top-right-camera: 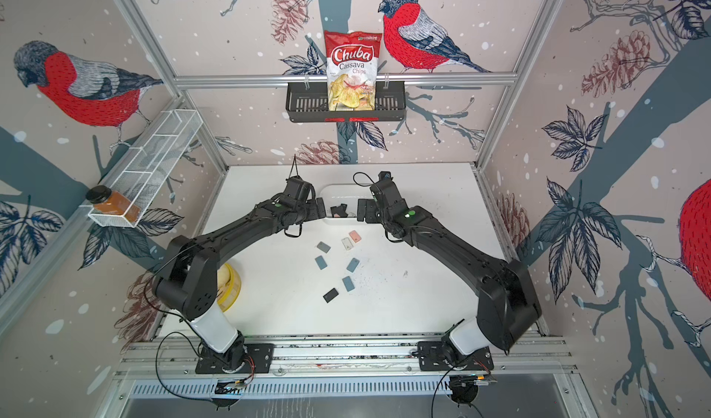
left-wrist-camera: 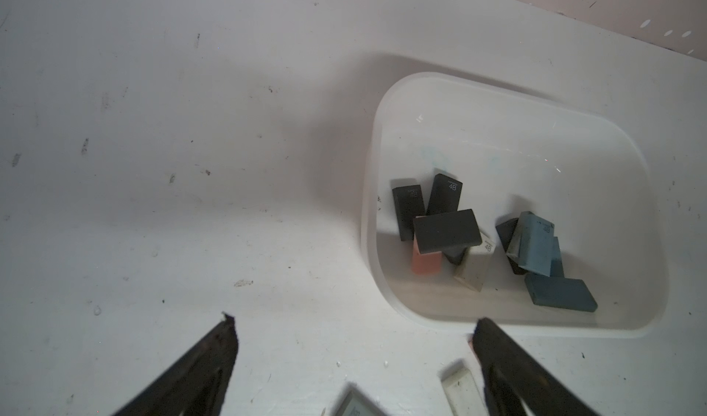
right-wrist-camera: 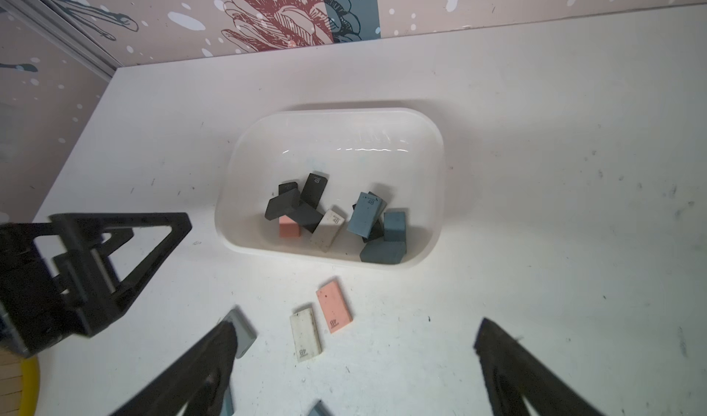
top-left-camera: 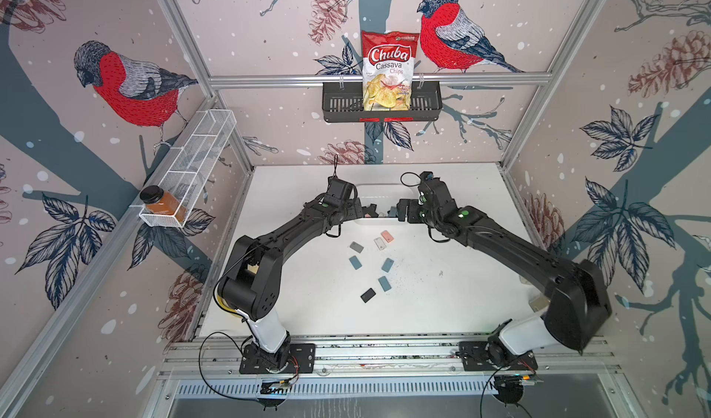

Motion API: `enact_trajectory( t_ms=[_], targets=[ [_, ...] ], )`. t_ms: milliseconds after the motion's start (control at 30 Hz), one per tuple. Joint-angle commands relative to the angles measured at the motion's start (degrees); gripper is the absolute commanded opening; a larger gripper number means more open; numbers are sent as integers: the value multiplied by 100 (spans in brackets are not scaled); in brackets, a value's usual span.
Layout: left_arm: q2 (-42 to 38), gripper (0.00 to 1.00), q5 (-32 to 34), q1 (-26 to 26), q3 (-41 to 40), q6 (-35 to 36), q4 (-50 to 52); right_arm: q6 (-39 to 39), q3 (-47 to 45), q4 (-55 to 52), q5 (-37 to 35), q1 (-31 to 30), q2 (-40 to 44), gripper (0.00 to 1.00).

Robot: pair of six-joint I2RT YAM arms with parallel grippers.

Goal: Put the eraser in the storage box
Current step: Place the eraser in the storage box, then pick up the eraser from the center of the board.

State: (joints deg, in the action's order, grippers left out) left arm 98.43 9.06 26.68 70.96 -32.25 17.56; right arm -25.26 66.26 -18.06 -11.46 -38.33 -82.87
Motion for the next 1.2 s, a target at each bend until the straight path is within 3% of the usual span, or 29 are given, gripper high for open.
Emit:
enact_trajectory(
  t_ms=[0, 233, 400, 800, 1167],
  targets=[
    [58, 97, 6, 17, 164, -202, 309, -72, -414, 49, -257, -35, 574, 100],
    [160, 97, 418, 453, 707, -710, 1298, -173, -1652, 189, -273, -69, 2049, 100],
    [-229, 97, 561, 970, 208, -1454, 1224, -356, -2332, 391, -318, -181, 2687, 100],
    [-694, 96, 1045, 2030, -856, -3362, 1185, -555, -3066, 547, -998, -562, 3072, 100],
    [-502, 94, 799, 2140, -1132, -4514, 1390, -553, -3398, 791, -912, -561, 3395, 100]
  ],
)
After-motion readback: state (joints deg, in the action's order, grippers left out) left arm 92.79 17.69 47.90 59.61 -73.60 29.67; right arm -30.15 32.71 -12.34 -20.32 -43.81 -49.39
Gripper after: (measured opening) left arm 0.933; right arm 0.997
